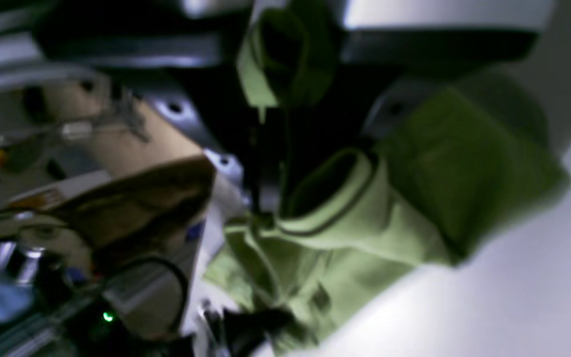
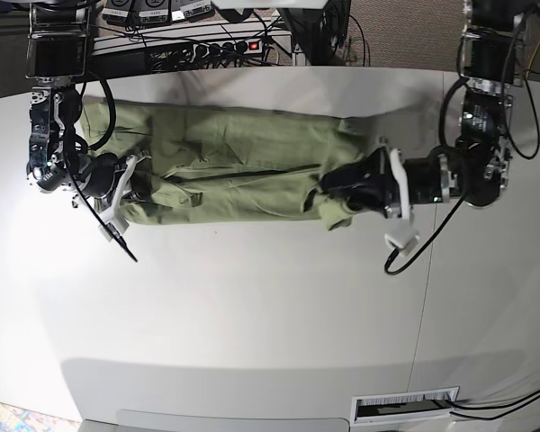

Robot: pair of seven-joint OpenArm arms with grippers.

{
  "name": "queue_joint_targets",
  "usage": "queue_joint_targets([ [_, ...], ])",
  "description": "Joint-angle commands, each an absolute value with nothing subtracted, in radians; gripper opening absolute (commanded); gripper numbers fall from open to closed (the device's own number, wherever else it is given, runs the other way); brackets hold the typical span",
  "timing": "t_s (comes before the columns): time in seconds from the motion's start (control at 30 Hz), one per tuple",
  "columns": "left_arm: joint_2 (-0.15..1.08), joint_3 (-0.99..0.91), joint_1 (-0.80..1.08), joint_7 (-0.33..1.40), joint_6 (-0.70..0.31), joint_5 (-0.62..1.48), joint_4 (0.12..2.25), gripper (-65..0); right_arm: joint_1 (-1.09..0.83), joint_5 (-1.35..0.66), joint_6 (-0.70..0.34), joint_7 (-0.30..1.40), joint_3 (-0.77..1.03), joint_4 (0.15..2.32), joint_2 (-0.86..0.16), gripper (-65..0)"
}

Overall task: Fold the T-shirt properly
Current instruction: 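Drag the hem end with the left gripper toward the right gripper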

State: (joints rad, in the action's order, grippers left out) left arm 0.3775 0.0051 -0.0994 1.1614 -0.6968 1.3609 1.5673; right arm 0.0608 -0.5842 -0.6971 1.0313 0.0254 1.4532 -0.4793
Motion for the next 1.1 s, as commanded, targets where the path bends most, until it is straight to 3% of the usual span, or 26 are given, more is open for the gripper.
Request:
queue_joint_targets([
  [0.0,0.374,-0.003,-0.117,1.118,-0.698,1.353,1.583,-65.0,0.075,-0.595,-0.698,1.029,0.032,1.464,-0.495,-65.0],
  [0.43,0.175,-0.003,-0.094,0.970,-0.698,1.106,1.544,-65.0,0.075,-0.594,-0.698,1.028,0.032,1.464,-0.496,-65.0],
  [0.67,0.144,-0.002,-0.094,0.969,-0.698,1.099,1.491,-65.0,0.075,-0.595,-0.698,1.026,0.032,1.464,-0.496,-65.0],
  [0.87,0.145,-0.002,-0.094,1.048,-0.698,1.100,1.487,-37.6,0.075,-0.594,-0.698,1.018,0.032,1.464,-0.496,-65.0],
  [1.07,0.146,-0.002,-0.094,1.104,-0.698,1.167,1.487,-36.0,0.075,-0.594,-0.698,1.009,0.032,1.464,-0.496,-65.0],
])
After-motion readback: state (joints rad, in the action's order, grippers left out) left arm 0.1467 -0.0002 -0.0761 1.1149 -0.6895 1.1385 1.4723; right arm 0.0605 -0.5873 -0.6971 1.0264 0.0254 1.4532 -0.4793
